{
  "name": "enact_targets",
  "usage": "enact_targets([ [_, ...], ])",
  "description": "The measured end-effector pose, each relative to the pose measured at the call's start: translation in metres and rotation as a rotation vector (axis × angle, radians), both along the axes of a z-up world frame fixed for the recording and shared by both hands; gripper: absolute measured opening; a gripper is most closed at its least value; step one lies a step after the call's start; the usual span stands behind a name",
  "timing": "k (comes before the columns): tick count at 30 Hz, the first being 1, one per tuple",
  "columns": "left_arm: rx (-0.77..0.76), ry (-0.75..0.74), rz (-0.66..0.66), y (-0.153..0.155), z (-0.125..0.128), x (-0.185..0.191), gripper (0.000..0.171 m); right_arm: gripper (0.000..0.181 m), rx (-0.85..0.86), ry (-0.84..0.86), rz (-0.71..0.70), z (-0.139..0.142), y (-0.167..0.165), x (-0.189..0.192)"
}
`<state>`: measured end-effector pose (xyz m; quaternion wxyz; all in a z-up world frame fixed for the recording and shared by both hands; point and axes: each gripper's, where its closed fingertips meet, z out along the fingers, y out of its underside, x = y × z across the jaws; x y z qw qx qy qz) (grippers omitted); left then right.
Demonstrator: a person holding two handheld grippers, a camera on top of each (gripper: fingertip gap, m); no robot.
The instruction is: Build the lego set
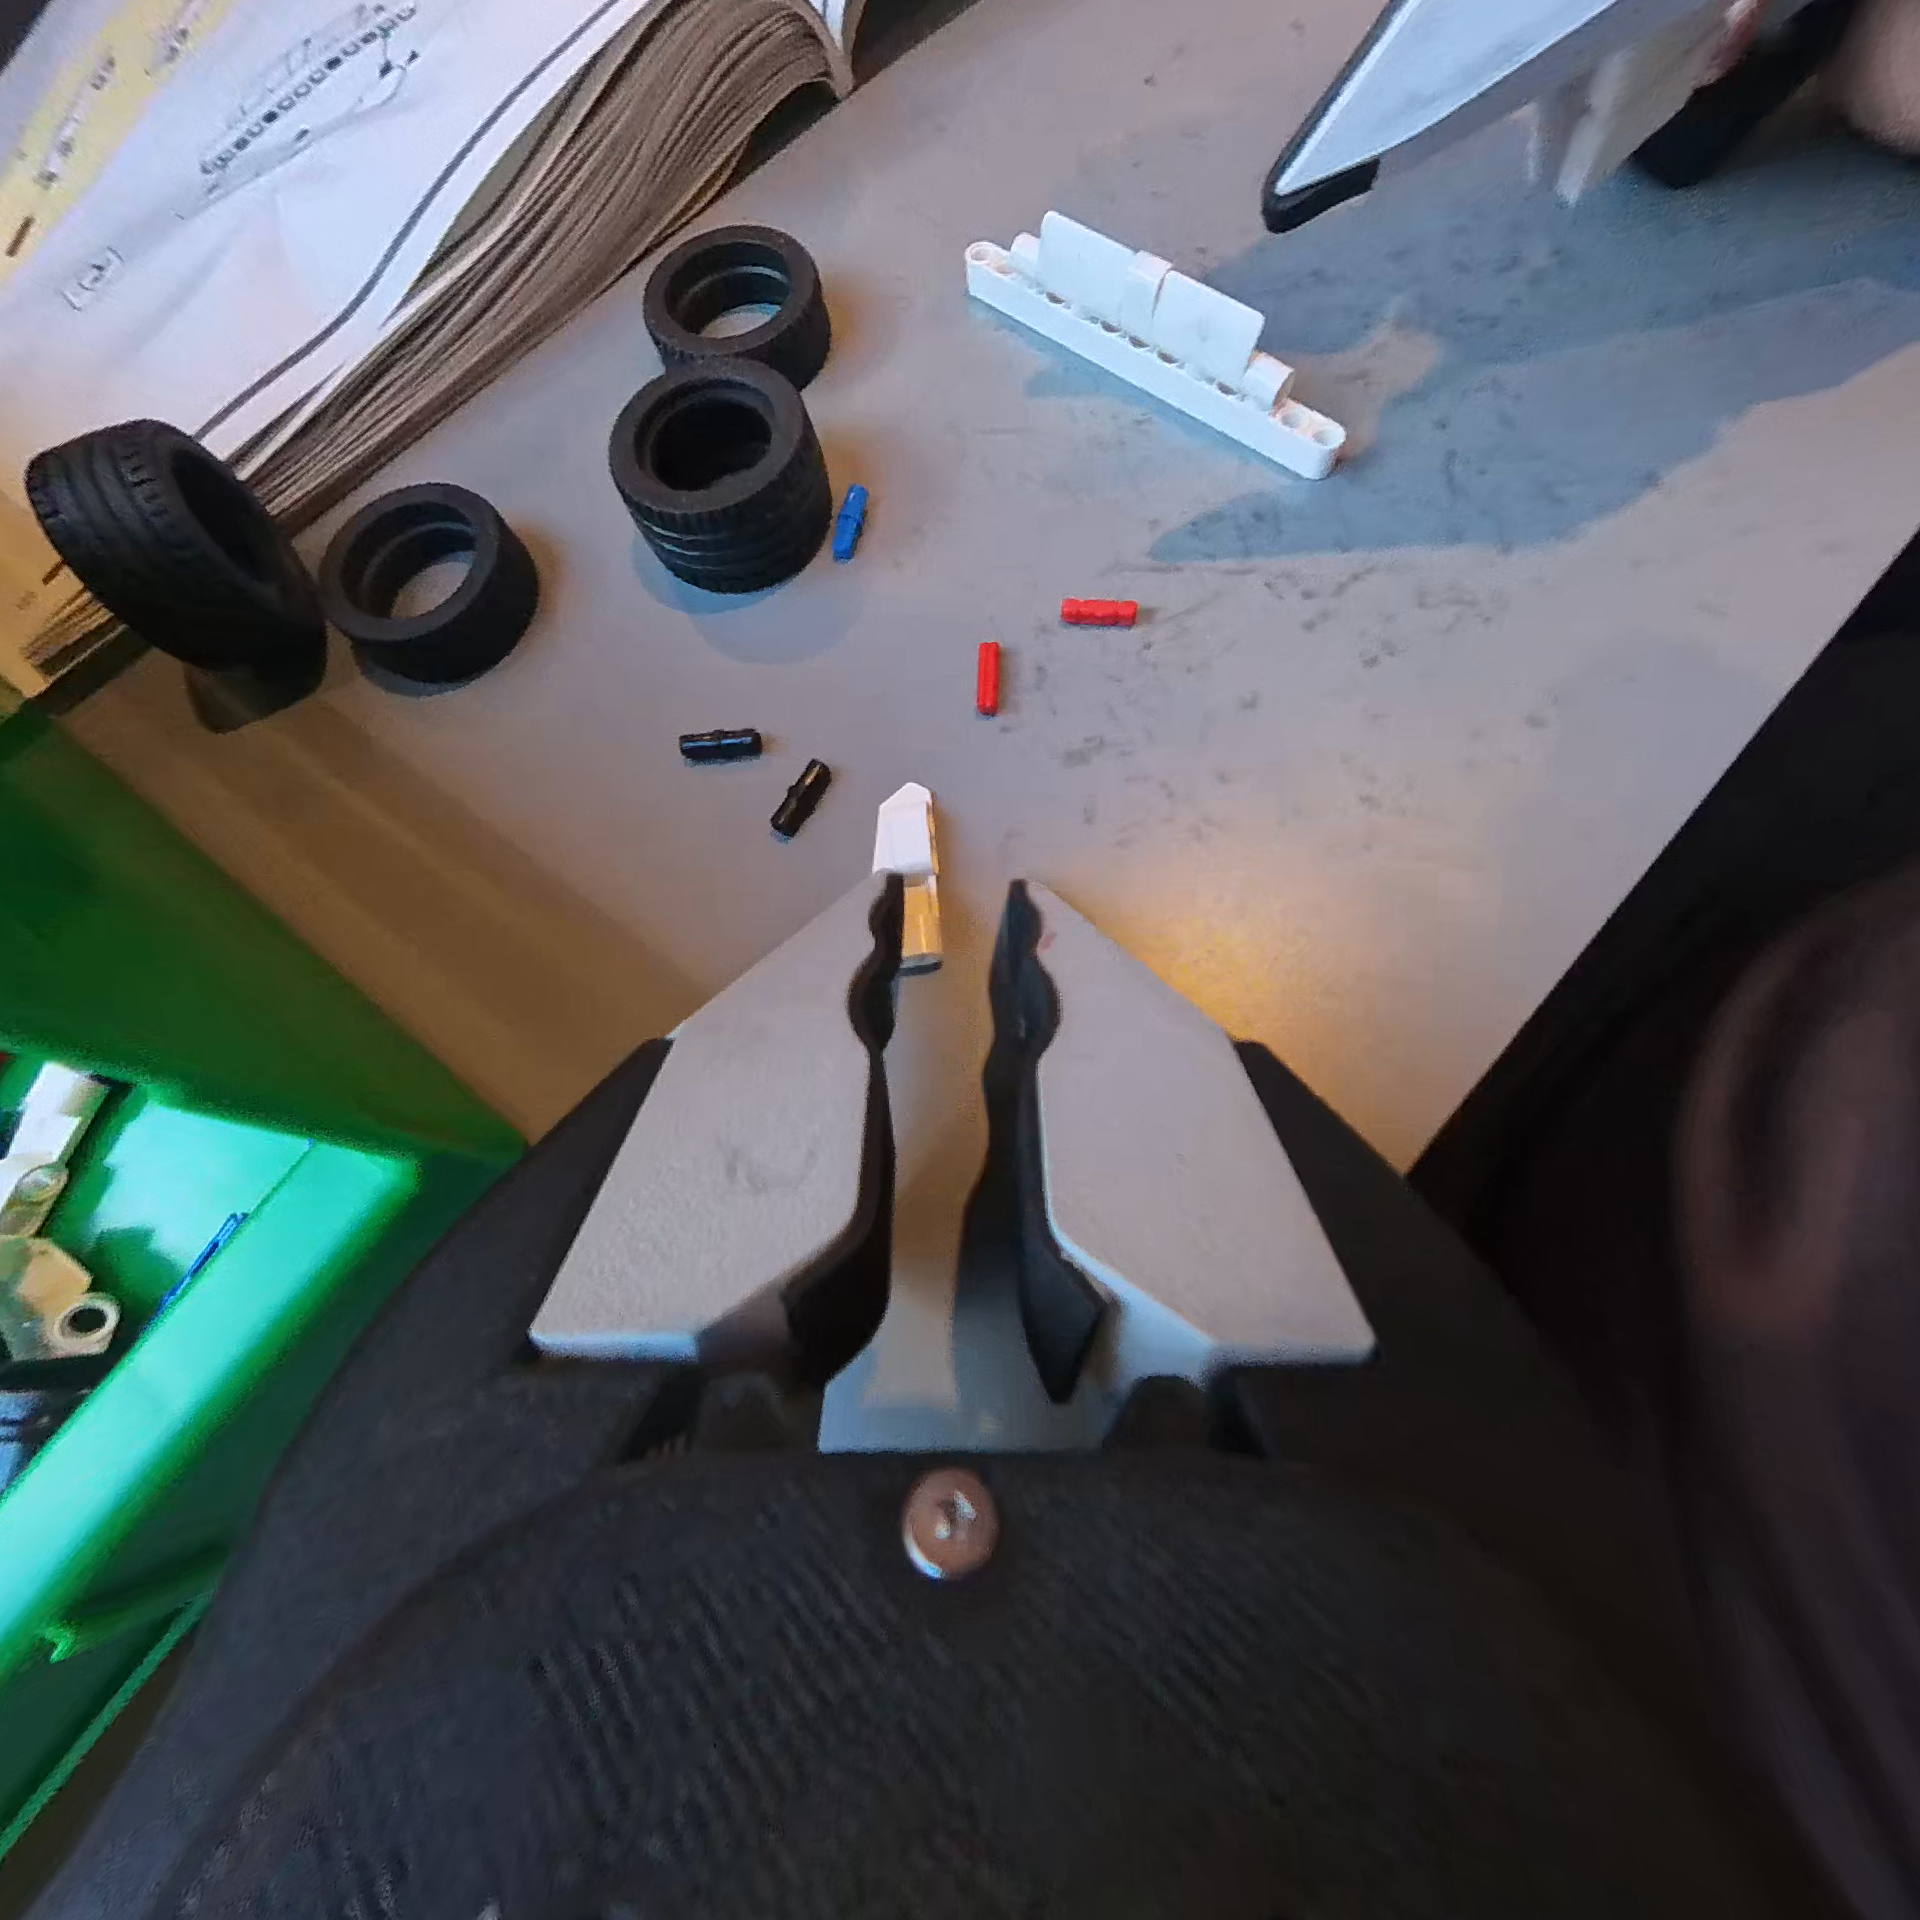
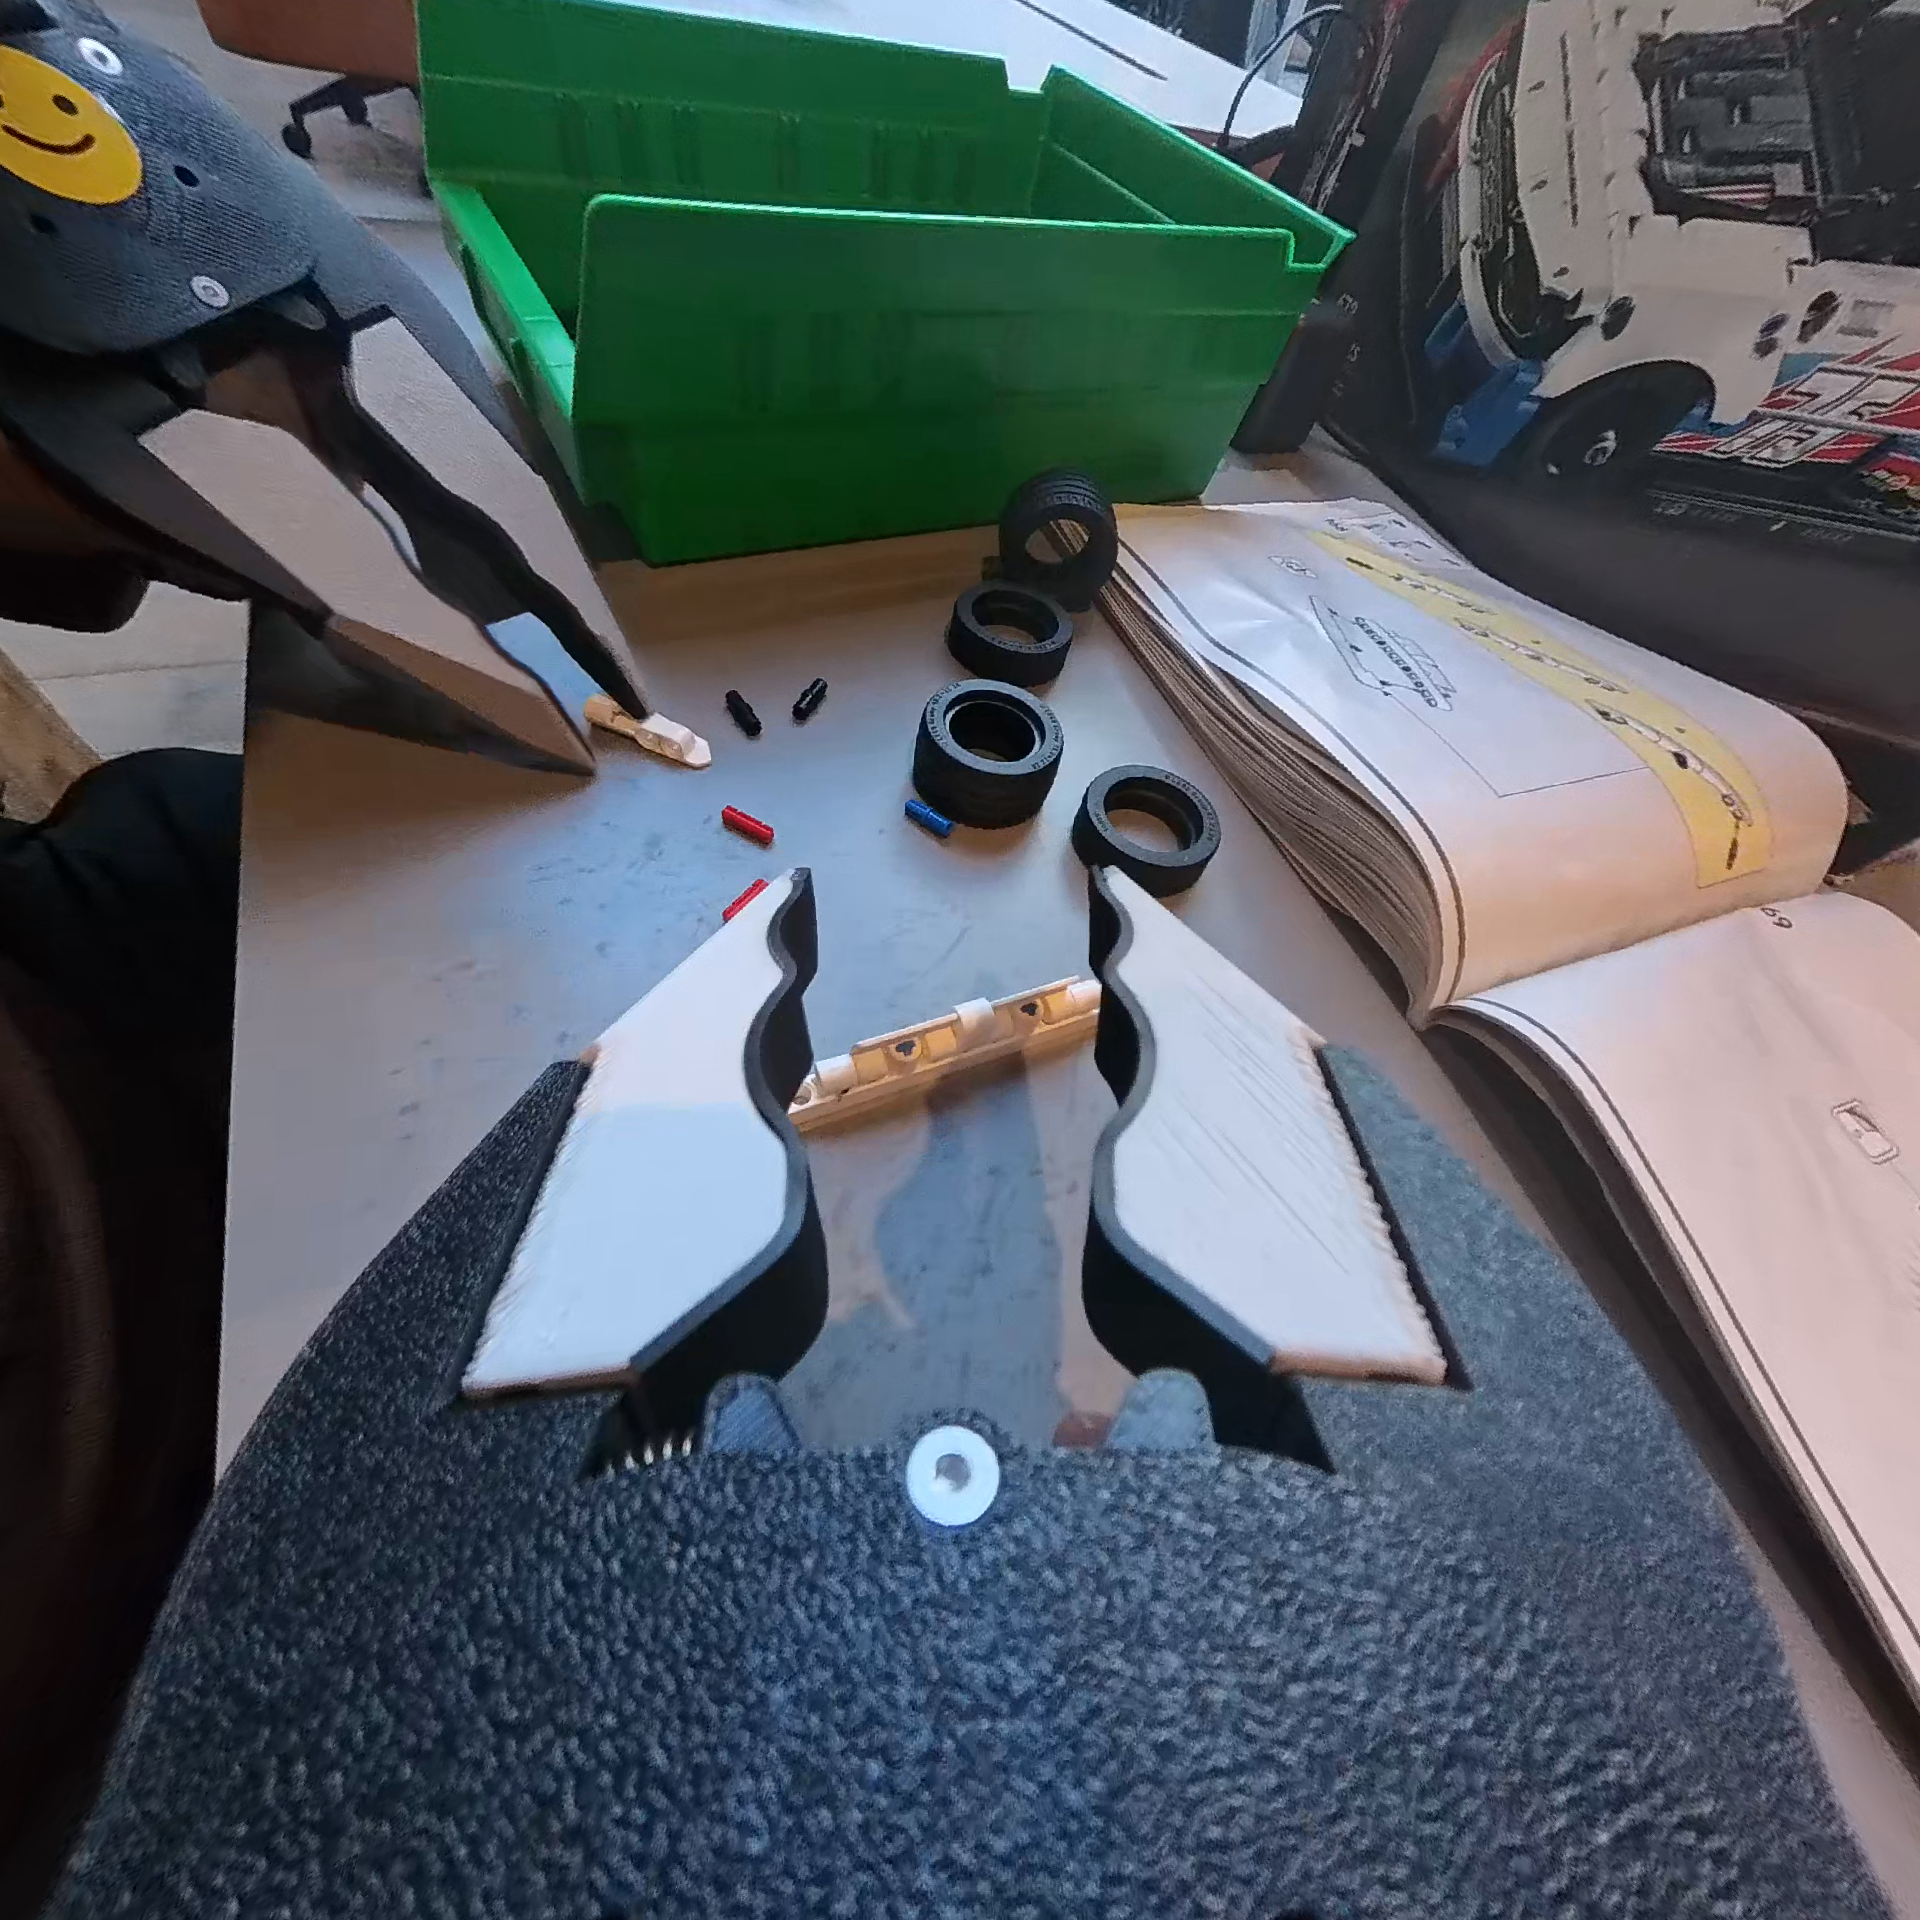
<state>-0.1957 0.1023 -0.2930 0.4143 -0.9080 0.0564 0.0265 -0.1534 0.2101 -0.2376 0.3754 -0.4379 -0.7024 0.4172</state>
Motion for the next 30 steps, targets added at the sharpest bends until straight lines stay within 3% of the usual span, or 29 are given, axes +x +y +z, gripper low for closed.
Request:
enact_targets([
  [7,0.146,0.049,-0.034,-0.004,0.027,0.0,0.025,0.053,-0.004,0.006,-0.006,0.001,0.001,0.0],
  [12,0.193,0.019,-0.084,-0.009,0.031,0.002,0.025,0.049,-0.01,0.033,-0.02,0.005,0.004,-0.001],
  [20,0.201,0.024,-0.106,-0.01,0.031,0.006,0.024,0.044,-0.081,0.152,-0.117,0.028,0.029,0.001],
  [30,0.169,-0.016,-0.077,-0.012,0.023,0.003,0.025,0.04,-0.095,0.149,-0.111,0.028,0.029,0.001],
])
